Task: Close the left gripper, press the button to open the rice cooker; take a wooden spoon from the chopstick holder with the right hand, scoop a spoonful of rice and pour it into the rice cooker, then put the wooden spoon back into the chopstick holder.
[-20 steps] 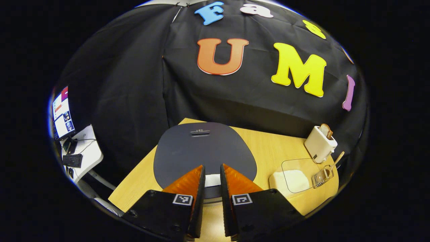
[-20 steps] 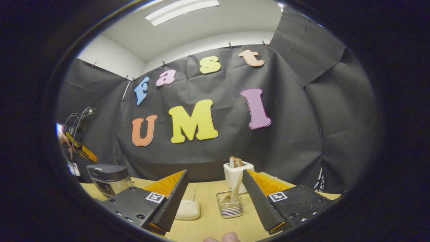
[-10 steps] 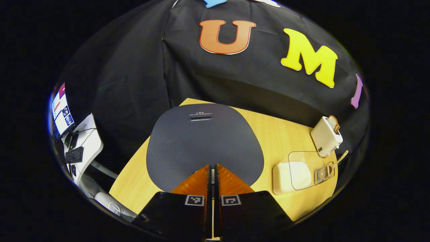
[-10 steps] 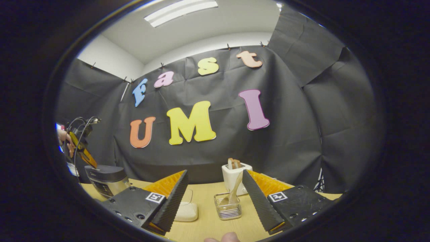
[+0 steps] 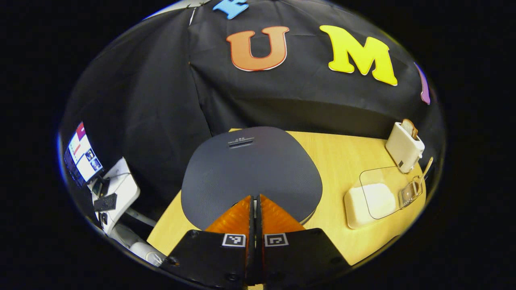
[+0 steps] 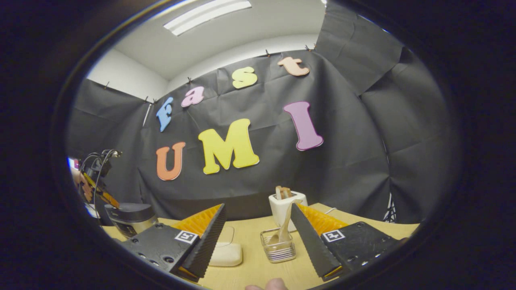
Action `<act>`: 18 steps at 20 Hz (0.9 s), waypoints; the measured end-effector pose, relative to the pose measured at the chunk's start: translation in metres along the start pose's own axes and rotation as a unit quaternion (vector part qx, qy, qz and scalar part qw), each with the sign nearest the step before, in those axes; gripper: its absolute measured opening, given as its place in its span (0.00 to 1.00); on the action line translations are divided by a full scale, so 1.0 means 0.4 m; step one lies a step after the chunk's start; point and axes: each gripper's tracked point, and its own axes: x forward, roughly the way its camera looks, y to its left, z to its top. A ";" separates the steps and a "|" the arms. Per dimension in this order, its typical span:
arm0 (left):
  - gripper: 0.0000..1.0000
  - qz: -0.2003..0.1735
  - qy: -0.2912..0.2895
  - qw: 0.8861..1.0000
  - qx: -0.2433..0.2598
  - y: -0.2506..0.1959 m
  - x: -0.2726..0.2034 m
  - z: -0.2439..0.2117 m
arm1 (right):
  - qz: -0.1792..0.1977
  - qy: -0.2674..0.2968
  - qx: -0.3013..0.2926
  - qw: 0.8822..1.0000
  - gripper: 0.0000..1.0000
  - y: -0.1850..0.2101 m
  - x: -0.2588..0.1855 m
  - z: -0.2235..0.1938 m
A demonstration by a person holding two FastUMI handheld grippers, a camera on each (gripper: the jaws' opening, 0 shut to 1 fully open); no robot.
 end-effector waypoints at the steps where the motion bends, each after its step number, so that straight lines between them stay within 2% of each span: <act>1: 0.03 0.007 0.002 1.000 0.003 0.002 -0.002 0.006 | 0.000 -0.001 -0.003 1.000 0.96 -0.001 -0.004 0.010; 3: 0.03 0.017 -0.013 1.000 0.002 0.002 -0.025 0.034 | -0.004 -0.018 -0.009 1.000 0.95 -0.012 -0.024 0.044; 5: 0.22 0.038 -0.053 0.998 0.007 0.028 -0.052 0.084 | -0.013 -0.034 -0.018 0.999 0.95 -0.025 -0.039 0.068; 6: 0.38 0.048 -0.083 0.995 0.004 0.043 -0.064 0.124 | -0.015 -0.036 -0.017 0.999 0.95 -0.028 -0.040 0.072; 8: 0.50 0.057 -0.149 0.987 -0.005 0.065 -0.119 0.197 | -0.015 -0.032 -0.009 0.999 0.95 -0.029 -0.040 0.073; 9: 0.60 0.052 -0.177 0.983 -0.008 0.066 -0.153 0.229 | -0.015 -0.030 -0.009 0.999 0.95 -0.030 -0.039 0.074; 10: 0.87 0.048 -0.202 0.978 -0.006 0.064 -0.194 0.251 | -0.017 -0.030 -0.011 0.999 0.96 -0.034 -0.040 0.076; 11: 1.00 0.034 -0.207 0.978 -0.009 0.060 -0.189 0.266 | -0.017 -0.029 -0.013 0.999 0.96 -0.034 -0.038 0.078; 16: 0.99 0.014 -0.224 0.974 -0.029 0.061 -0.230 0.263 | -0.007 -0.028 -0.020 0.999 0.96 -0.032 -0.042 0.087; 18: 0.99 -0.001 -0.225 0.973 -0.042 0.047 -0.231 0.249 | -0.014 -0.016 -0.034 0.999 0.92 -0.052 -0.040 0.078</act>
